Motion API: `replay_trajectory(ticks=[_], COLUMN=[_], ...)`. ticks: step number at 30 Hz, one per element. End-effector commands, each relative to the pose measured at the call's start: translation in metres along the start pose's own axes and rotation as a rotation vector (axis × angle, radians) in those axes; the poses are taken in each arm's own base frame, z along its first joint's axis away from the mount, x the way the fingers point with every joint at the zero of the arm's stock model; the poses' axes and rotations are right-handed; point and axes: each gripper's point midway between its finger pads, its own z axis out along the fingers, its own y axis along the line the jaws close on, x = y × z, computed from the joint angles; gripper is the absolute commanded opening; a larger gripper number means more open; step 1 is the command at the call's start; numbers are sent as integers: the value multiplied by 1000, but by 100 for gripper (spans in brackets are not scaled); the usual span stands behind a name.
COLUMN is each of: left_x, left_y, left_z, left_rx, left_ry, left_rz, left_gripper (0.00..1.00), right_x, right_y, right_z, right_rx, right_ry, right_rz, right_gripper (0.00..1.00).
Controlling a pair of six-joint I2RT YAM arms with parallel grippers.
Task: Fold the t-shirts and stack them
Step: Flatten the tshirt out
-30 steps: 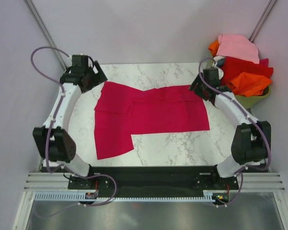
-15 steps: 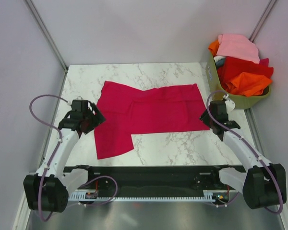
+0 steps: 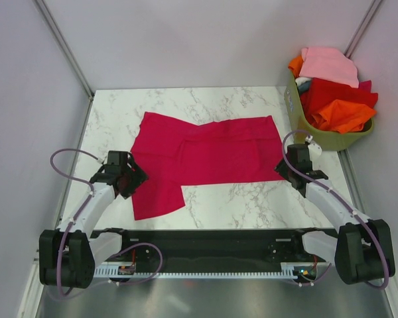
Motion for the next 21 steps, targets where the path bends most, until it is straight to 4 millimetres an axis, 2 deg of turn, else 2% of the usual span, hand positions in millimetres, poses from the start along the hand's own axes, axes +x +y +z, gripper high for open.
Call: replay_trajectory(ticks=[1, 5, 8, 13, 17, 21], left_x=[-12, -15, -16, -16, -14, -13], left_y=[-5, -1, -1, -9, -6, -10], left_z=[8, 14, 21, 31, 44, 57], left_rx=[16, 7, -3, -7, -51, -61], left_ry=[-74, -107, -105, -66, -44, -16], left_rz=[-78, -90, -90, -101, -128, -131], left_gripper=[77, 76, 75, 74, 74, 71], right_x=[0, 1, 0, -3, 5, 9], right_y=[-15, -32, -38, -32, -34, -35], right_z=[6, 12, 19, 31, 43, 50], right_rx=[61, 146, 186, 209, 239, 247], right_ry=[-36, -70, -83, -71, -36, -30], right_rz=[26, 43, 64, 80, 77, 94], right_gripper=[51, 50, 48, 46, 46, 33])
